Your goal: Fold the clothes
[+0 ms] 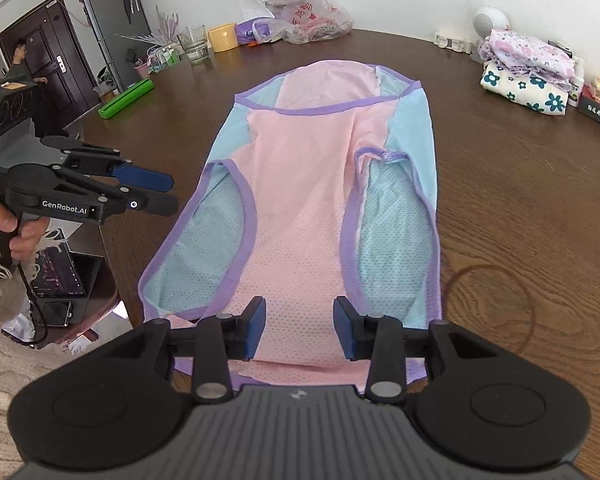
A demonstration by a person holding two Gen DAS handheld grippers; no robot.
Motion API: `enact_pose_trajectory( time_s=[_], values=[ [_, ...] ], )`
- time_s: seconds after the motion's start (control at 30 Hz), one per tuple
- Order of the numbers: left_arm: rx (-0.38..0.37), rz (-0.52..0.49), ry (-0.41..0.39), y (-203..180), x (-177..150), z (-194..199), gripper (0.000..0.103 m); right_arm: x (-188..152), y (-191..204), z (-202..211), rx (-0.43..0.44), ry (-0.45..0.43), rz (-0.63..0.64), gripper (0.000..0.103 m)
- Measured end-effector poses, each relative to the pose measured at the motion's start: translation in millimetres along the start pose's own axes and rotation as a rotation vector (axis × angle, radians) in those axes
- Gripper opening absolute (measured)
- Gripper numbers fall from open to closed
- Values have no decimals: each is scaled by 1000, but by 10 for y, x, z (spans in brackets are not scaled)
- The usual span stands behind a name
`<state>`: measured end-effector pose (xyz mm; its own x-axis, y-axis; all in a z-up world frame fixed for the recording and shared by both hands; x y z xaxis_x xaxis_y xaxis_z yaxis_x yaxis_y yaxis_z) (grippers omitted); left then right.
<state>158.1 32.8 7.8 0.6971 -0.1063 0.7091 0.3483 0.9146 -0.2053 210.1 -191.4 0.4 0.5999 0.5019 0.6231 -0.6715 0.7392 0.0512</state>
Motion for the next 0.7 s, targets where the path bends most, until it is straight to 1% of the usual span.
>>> enact_pose_trajectory(
  time_s=[0.1, 0.17, 0.23, 0.3, 0.37, 0.43, 0.5, 0.6, 0.67, 0.7],
  values=[
    [9, -89, 12, -43, -21, -81, 33, -45, 69, -81, -19, -7, -46, 38],
    [12, -138, 21, -46, -28, -128, 28, -65, 92, -83, -43, -21, -79, 38],
    [9, -152, 22, 0, -21, -141, 27, -83, 108, -58, -75, -38, -116, 38],
    [5, -137, 14, 122, 25, -112, 27, -104, 106, 34, -112, -62, -152, 38],
    [23, -113, 2, 299, 110, -57, 28, -131, 84, 139, -153, -80, -183, 40],
    [49, -88, -1, 529, 231, -31, 33, -157, 34, 223, -217, -81, -200, 44],
    [68, -59, 24, 786, 357, -98, 33, -183, -56, 250, -272, -60, -223, 44],
    [96, -15, 61, 1170, 547, -196, 34, -220, -202, 219, -317, -8, -284, 44],
    [115, 14, 85, 1425, 673, -261, 34, -218, -244, 207, -339, 10, -309, 44],
    [125, 28, 97, 1553, 736, -294, 39, -217, -265, 202, -350, 18, -321, 44]
  ],
)
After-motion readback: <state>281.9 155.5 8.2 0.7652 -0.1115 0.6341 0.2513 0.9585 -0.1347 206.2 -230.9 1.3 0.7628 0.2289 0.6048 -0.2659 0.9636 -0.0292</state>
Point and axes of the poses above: each gripper's, at about its wrist camera, not at the fingertips, and z roughly against the way its jaws point, y to its left, x to its top, the point moved 4 cm from there along -z, roughly the way its jaws point, and after that the axes turned 10 degrees about -x, right-handed, at the moved point
